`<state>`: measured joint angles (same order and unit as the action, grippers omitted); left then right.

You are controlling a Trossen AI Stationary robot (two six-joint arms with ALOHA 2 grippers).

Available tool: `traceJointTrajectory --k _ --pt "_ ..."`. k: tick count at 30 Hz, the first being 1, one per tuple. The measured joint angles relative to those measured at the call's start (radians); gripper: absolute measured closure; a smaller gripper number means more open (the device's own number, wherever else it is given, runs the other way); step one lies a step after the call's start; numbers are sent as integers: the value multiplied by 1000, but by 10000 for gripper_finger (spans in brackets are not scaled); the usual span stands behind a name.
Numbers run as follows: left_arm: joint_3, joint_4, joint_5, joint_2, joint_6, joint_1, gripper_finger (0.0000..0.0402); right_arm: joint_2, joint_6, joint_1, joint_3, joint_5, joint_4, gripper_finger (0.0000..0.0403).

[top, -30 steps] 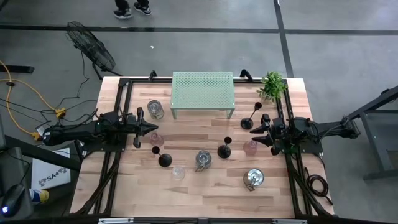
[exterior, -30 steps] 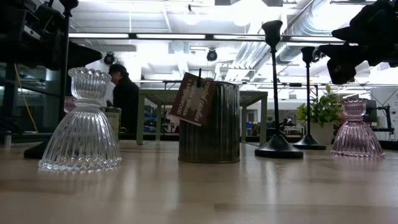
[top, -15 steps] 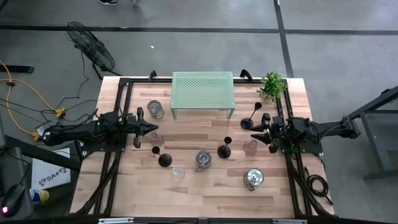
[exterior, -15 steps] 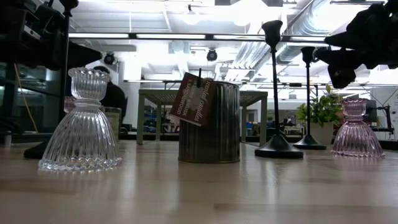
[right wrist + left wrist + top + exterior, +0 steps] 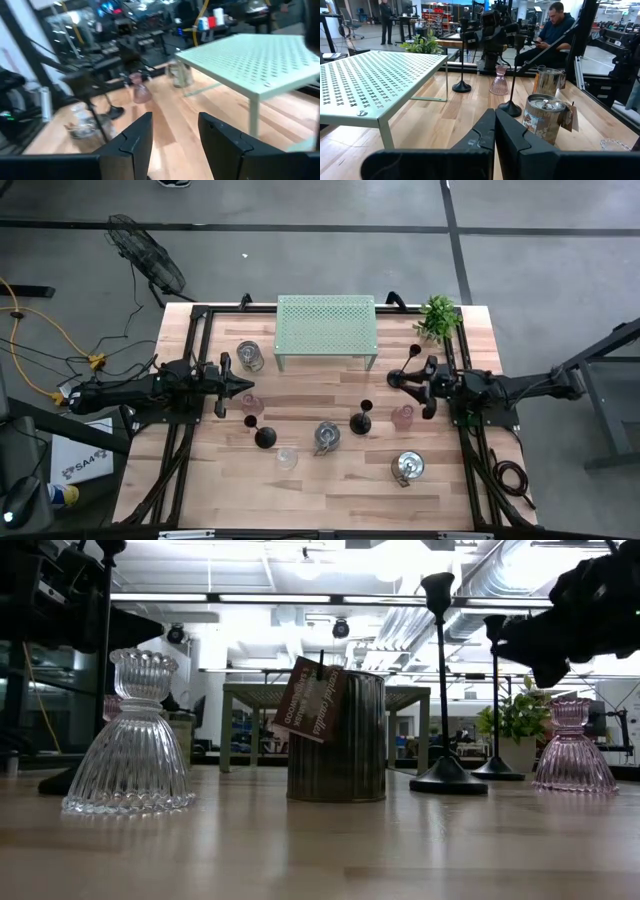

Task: Pick & Place candle stick holders
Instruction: Put the top black candle holder on the shelf

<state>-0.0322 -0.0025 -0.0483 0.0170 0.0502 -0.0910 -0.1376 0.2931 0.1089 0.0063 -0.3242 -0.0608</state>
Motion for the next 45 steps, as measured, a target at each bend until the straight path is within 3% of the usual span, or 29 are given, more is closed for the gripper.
traceJointTrajectory --k 6,15,34,45 --pt "0 0 0 0 0 0 402 -95 118 0 0 -72 -2 253" --pt "0 0 0 0 0 0 402 -239 331 0 67 -69 124 266" --pt "0 0 0 0 0 0 402 -406 526 0 359 -83 670 313" --pt "0 0 0 0 0 0 402 -468 517 0 379 -135 688 314"
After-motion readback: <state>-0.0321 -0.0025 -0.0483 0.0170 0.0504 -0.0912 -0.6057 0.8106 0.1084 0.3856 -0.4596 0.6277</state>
